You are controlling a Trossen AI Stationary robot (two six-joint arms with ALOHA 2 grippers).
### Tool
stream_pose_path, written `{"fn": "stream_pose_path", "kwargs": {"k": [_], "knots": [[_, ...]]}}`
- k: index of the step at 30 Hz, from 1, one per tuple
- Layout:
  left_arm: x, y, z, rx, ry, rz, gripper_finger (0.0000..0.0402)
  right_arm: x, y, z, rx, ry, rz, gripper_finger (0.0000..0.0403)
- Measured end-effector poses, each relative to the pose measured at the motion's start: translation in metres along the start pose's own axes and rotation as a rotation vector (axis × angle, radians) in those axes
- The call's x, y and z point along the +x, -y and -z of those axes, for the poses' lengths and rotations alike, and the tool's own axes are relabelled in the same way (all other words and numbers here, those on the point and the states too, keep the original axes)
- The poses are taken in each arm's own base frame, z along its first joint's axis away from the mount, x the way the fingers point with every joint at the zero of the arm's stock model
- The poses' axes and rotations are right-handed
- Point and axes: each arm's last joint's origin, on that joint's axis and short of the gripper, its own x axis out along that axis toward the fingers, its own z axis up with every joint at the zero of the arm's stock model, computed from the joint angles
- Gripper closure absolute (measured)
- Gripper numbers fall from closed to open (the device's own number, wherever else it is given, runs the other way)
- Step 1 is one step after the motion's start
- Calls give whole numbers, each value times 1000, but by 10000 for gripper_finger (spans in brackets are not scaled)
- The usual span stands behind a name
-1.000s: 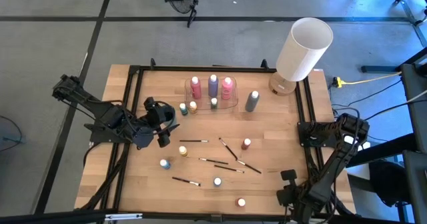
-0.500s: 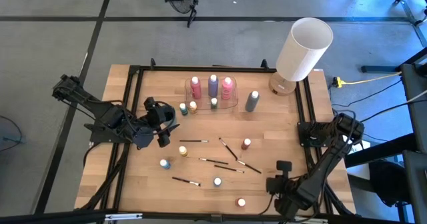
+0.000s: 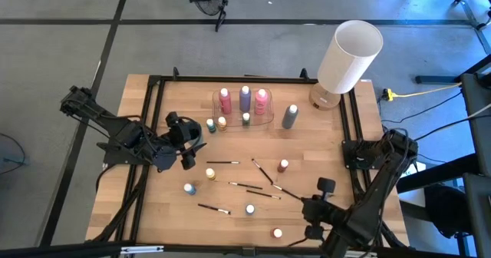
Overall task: Pick & Place Paint Supplies
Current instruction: Put the black paint brush into the green cup
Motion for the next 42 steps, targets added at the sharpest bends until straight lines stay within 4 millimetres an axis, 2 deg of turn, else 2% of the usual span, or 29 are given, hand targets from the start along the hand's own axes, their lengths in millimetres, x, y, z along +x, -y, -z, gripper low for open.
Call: {"fn": "stream_pose_path", "kwargs": {"k": [5, 8, 16, 22, 29, 32, 36, 42], "knots": [[0, 4, -7, -28, 52, 32, 95, -24, -1, -31, -3, 269, -1, 402], [2, 16, -18, -23, 126, 105, 95, -34, -6, -46, -27, 403, -1, 402], [25, 69, -35, 59, 265, 384, 95, -60, -32, -87, -103, 670, -110, 402], [51, 116, -24, 184, 320, 550, 95, -74, -36, -103, -151, 789, -174, 402], [57, 165, -19, 181, 601, 703, 96, -68, -34, -111, -158, 793, -204, 402], [59, 179, -11, 273, 692, 773, 96, -64, -32, -115, -168, 790, -226, 402], [65, 192, 1, 398, 728, 740, 96, -60, -30, -119, -166, 786, -220, 403], [68, 196, -1, 406, 868, 672, 96, -50, -28, -127, -178, 779, -269, 403]]}}
